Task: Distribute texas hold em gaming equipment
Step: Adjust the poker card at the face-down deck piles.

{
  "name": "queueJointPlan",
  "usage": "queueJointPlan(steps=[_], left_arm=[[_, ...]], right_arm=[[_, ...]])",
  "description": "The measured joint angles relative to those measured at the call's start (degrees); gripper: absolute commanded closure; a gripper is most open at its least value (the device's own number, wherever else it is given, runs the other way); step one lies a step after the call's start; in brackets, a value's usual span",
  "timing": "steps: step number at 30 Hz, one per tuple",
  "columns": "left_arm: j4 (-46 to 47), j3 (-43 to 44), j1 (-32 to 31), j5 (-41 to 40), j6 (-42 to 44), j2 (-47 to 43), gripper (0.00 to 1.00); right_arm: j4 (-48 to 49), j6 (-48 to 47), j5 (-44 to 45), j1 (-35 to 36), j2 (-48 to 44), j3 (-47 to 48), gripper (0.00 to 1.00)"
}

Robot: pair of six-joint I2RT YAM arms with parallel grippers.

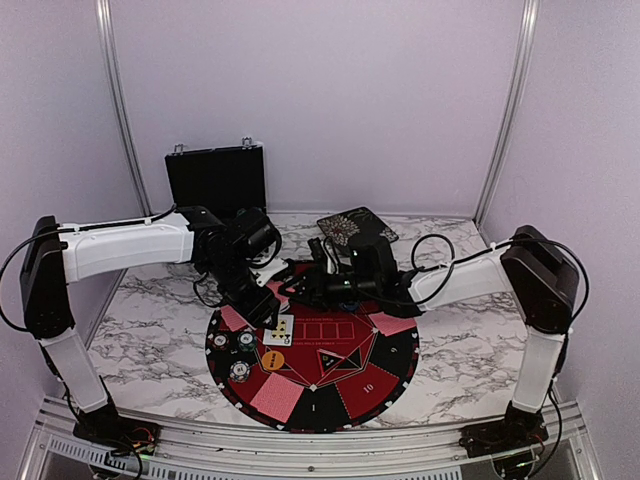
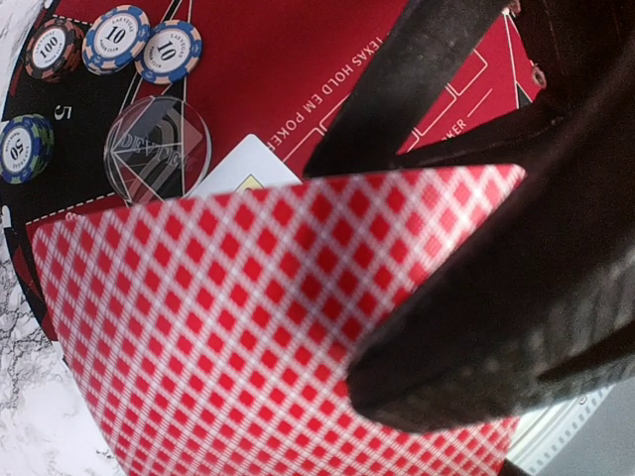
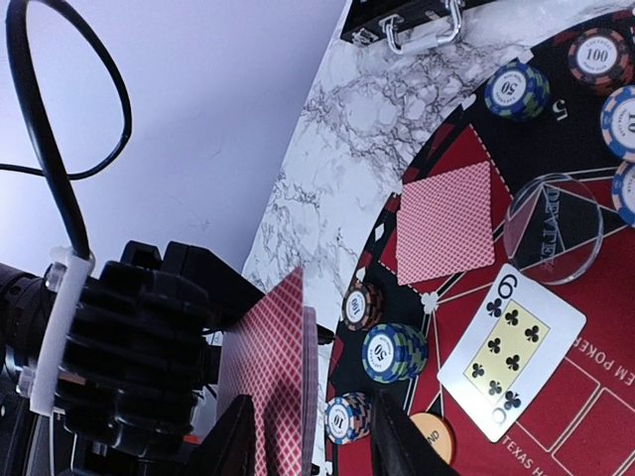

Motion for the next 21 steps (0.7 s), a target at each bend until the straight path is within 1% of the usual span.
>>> queueJointPlan(steps=[9,15,21], left_arm=[[0.00,0.00,0.00,0.02,0.00,0.00,0.66],[0.02,0.00,0.00,0.02,0.00,0.00,0.66],[0.00,0.00,0.00,0.02,0.02,0.00,0.66]], right_arm=[[-0.11,-0.07,0.39,-0.48,-1.20,-0.66,0.65],[-0.24,-0.35,0.24,-0.46,-1.25,-0.79,0.60],[-0.31,-0.63,-0.17,0.09,-1.22,-0.72,0.59]])
